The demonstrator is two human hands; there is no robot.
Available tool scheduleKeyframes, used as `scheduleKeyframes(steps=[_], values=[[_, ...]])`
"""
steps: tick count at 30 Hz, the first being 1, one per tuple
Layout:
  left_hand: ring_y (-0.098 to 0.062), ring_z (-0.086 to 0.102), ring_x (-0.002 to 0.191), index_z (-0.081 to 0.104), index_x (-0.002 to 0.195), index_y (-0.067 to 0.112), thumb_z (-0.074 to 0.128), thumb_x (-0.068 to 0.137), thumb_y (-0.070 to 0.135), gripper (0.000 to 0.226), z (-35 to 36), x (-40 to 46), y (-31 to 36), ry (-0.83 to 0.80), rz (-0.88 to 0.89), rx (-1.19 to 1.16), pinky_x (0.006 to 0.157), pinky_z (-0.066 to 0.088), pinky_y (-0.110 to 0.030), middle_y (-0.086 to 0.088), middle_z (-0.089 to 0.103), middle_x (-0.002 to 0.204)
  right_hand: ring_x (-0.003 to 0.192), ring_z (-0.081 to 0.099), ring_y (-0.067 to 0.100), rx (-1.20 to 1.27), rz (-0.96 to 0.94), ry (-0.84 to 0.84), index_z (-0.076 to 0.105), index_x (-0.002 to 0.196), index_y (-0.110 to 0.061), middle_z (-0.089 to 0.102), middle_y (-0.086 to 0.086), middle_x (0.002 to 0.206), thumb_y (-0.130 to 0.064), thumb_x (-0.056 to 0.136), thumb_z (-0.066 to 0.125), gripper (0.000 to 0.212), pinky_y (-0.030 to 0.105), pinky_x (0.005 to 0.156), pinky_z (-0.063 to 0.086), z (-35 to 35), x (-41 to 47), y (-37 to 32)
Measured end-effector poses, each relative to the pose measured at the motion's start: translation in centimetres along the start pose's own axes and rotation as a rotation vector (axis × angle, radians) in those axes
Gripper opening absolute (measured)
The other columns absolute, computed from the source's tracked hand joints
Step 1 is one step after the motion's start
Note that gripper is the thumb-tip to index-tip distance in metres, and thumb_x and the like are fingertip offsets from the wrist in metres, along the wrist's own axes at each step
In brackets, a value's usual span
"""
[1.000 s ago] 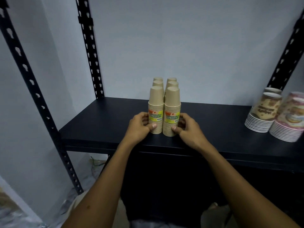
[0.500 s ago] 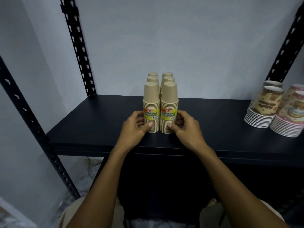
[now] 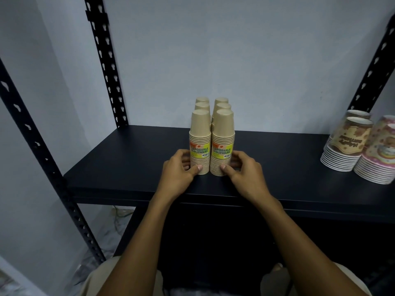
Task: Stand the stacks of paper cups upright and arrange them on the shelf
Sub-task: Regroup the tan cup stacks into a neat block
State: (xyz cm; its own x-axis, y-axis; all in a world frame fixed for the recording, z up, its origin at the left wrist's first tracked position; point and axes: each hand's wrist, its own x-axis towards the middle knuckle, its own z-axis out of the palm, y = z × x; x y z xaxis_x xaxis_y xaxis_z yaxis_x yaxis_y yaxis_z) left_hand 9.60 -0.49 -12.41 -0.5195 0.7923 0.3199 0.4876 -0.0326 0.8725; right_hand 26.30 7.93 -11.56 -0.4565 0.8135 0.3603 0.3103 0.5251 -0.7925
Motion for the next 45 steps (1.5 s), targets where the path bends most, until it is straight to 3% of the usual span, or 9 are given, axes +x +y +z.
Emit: scheduleKeyframes(steps=[23, 28, 31, 35, 38, 40, 41, 43, 45], values=[[-0.01, 0.061, 0.111, 0.054, 0.13, 0.012, 0.073, 0.083, 0.02, 0.052, 0.0, -0.1, 0.1, -0.024, -0.003, 0.035, 0.099, 0.049, -0.029, -0.001, 0.064, 0.123, 0.092, 0.056, 0.0, -0.128, -0.059, 0.028, 0.058, 0.128, -0.013, 0.068, -0.001, 0.113, -0.023, 0.092, 0.063, 0.038, -0.002, 0.067, 0.039, 0.3, -0.5, -0.3], [-0.01, 0.06, 0.11, 0.053, 0.13, 0.013, 0.073, 0.083, 0.019, 0.052, 0.0, -0.1, 0.1, -0.023, -0.01, 0.034, 0.098, 0.048, -0.026, -0.002, 0.064, 0.123, 0.095, 0.058, 0.003, -0.116, -0.038, 0.014, 0.057, 0.129, -0.014, 0.068, -0.002, 0.113, -0.024, 0.091, 0.064, 0.04, 0.011, 0.08, 0.043, 0.4, -0.5, -0.5], [-0.01, 0.058, 0.114, 0.048, 0.135, 0.014, 0.072, 0.082, 0.019, 0.059, -0.2, 0.0, 0.2, -0.024, -0.012, 0.014, 0.101, 0.046, -0.029, 0.0, 0.062, 0.126, 0.091, 0.058, 0.001, -0.072, 0.007, 0.035, 0.057, 0.129, -0.012, 0.064, -0.007, 0.104, -0.021, 0.089, 0.064, 0.041, 0.007, 0.076, 0.042, 0.1, -0.5, -0.6], [-0.013, 0.056, 0.117, 0.043, 0.14, 0.015, 0.06, 0.09, 0.018, 0.053, -1.2, 0.8, 0.3, 0.07, -0.171, -0.286, 0.103, 0.044, -0.032, -0.002, 0.058, 0.131, 0.097, 0.06, 0.009, 0.135, 0.171, 0.193, 0.062, 0.122, -0.012, 0.064, -0.006, 0.106, -0.025, 0.089, 0.06, 0.035, 0.027, 0.089, 0.049, -0.6, 0.6, -0.1], [-0.021, 0.052, 0.124, 0.042, 0.141, 0.011, 0.043, 0.098, 0.022, 0.044, -1.6, 2.1, 0.2, 0.117, -0.325, -0.609, 0.108, 0.04, -0.038, -0.011, 0.053, 0.137, 0.086, 0.06, 0.018, 0.336, 0.322, 0.272, 0.065, 0.099, -0.002, 0.066, 0.013, 0.093, -0.034, 0.093, 0.052, 0.035, 0.046, 0.09, 0.052, -0.7, 2.6, 0.5], [-0.026, 0.046, 0.131, 0.04, 0.142, 0.007, 0.035, 0.1, 0.025, 0.046, -1.7, 3.2, 0.0, 0.123, -0.378, -0.747, 0.112, 0.034, -0.038, -0.015, 0.048, 0.142, 0.089, 0.04, 0.009, 0.416, 0.381, 0.275, 0.062, 0.105, 0.003, 0.062, 0.023, 0.1, -0.039, 0.096, 0.045, 0.046, 0.046, 0.091, 0.049, -0.4, 3.9, 0.4], [-0.026, 0.043, 0.134, 0.041, 0.142, 0.007, 0.033, 0.1, 0.027, 0.047, -1.6, 3.8, -0.1, 0.125, -0.388, -0.786, 0.113, 0.032, -0.038, -0.015, 0.046, 0.144, 0.129, 0.041, 0.035, 0.45, 0.407, 0.252, 0.058, 0.119, 0.001, 0.061, 0.022, 0.116, -0.042, 0.097, 0.041, 0.051, 0.047, 0.1, 0.046, -0.2, 4.5, 0.1], [-0.026, 0.038, 0.137, 0.04, 0.142, 0.007, 0.031, 0.1, 0.03, 0.049, -1.1, 4.9, 0.0, 0.113, -0.393, -0.797, 0.115, 0.027, -0.038, -0.015, 0.042, 0.147, 0.131, 0.046, 0.024, 0.547, 0.447, 0.187, 0.043, 0.141, -0.008, 0.048, 0.01, 0.143, -0.051, 0.096, 0.037, 0.064, 0.045, 0.112, 0.035, 0.5, 5.8, -0.1], [-0.024, 0.036, 0.139, 0.037, 0.144, 0.007, 0.029, 0.1, 0.032, 0.051, -0.5, 5.7, 0.1, 0.108, -0.383, -0.768, 0.117, 0.025, -0.038, -0.014, 0.039, 0.149, 0.131, 0.047, 0.022, 0.579, 0.463, 0.119, 0.046, 0.139, -0.01, 0.046, 0.009, 0.146, -0.063, 0.088, 0.036, 0.074, 0.046, 0.112, 0.035, 1.5, 7.3, 0.9]])
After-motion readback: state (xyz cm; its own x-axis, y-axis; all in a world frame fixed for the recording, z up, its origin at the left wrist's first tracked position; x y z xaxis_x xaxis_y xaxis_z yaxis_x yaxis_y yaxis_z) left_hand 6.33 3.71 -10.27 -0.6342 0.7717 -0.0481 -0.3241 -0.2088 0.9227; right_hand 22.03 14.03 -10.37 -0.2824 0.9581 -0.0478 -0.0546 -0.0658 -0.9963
